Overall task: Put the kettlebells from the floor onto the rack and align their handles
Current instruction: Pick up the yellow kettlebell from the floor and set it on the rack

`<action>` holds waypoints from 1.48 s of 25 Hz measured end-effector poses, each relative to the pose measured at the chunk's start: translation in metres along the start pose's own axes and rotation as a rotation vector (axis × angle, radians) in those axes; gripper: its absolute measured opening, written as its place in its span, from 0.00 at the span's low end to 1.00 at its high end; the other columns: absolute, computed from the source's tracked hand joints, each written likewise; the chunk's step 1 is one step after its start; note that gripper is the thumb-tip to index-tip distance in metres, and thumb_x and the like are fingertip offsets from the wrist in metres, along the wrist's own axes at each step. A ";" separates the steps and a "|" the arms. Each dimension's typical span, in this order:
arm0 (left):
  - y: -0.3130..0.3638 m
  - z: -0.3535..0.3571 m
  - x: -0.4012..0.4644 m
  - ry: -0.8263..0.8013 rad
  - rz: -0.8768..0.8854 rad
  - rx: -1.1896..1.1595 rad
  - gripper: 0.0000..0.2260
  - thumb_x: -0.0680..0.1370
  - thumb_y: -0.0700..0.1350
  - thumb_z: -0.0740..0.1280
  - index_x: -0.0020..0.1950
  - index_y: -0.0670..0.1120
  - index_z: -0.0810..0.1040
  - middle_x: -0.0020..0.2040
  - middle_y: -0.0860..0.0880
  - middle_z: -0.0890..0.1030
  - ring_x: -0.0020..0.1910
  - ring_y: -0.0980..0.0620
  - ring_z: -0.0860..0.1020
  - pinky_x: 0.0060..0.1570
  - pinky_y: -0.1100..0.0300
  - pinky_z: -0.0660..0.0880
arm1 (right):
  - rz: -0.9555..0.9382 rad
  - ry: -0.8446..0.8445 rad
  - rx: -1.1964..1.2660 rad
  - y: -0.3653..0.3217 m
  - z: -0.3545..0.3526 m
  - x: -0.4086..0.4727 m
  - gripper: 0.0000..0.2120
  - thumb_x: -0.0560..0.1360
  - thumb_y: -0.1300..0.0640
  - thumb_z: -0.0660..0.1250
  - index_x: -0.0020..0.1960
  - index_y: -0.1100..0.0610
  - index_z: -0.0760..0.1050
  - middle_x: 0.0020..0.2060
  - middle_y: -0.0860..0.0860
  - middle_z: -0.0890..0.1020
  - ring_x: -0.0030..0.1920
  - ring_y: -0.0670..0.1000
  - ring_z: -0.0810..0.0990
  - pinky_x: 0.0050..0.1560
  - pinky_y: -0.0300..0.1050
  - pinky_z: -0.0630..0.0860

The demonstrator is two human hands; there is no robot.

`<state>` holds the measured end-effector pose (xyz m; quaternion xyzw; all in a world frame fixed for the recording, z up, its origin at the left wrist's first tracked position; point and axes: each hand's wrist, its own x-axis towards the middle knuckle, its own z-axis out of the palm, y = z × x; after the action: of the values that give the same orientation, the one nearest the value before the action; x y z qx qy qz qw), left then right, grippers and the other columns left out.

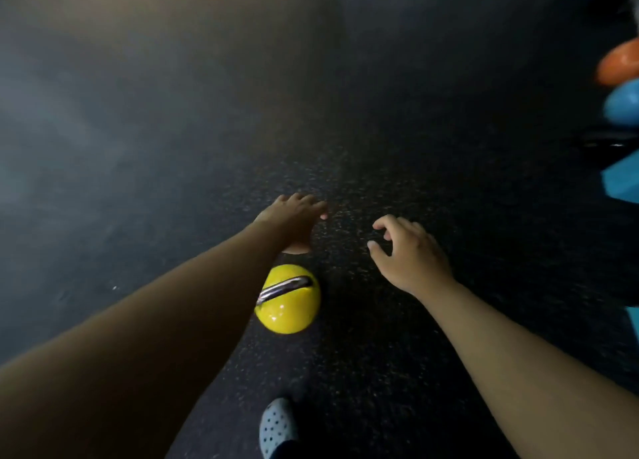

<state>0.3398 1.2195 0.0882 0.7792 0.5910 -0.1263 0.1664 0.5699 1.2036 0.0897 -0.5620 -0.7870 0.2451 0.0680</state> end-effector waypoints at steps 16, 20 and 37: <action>-0.109 0.278 -0.037 -0.310 -0.249 -0.383 0.23 0.69 0.53 0.72 0.61 0.52 0.70 0.59 0.49 0.75 0.59 0.46 0.73 0.54 0.49 0.74 | -0.223 -0.516 -0.203 -0.025 0.275 0.075 0.15 0.72 0.51 0.68 0.56 0.53 0.71 0.55 0.54 0.74 0.56 0.58 0.72 0.54 0.56 0.73; -0.113 0.313 -0.028 -0.132 -0.315 -0.605 0.05 0.72 0.50 0.69 0.43 0.52 0.76 0.40 0.51 0.78 0.40 0.48 0.76 0.37 0.52 0.75 | -0.191 -0.594 -0.153 -0.024 0.308 0.093 0.15 0.71 0.55 0.69 0.32 0.52 0.63 0.36 0.53 0.73 0.43 0.59 0.75 0.39 0.46 0.66; -0.011 0.190 0.045 -0.094 0.022 -0.261 0.03 0.73 0.50 0.66 0.43 0.52 0.77 0.33 0.52 0.76 0.31 0.51 0.75 0.27 0.59 0.67 | 0.127 -0.324 0.027 0.045 0.181 0.038 0.17 0.67 0.54 0.72 0.29 0.51 0.64 0.29 0.48 0.70 0.34 0.53 0.73 0.29 0.40 0.63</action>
<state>0.3414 1.1842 -0.1037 0.7507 0.5853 -0.0827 0.2951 0.5258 1.1937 -0.0948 -0.5627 -0.7473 0.3468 -0.0677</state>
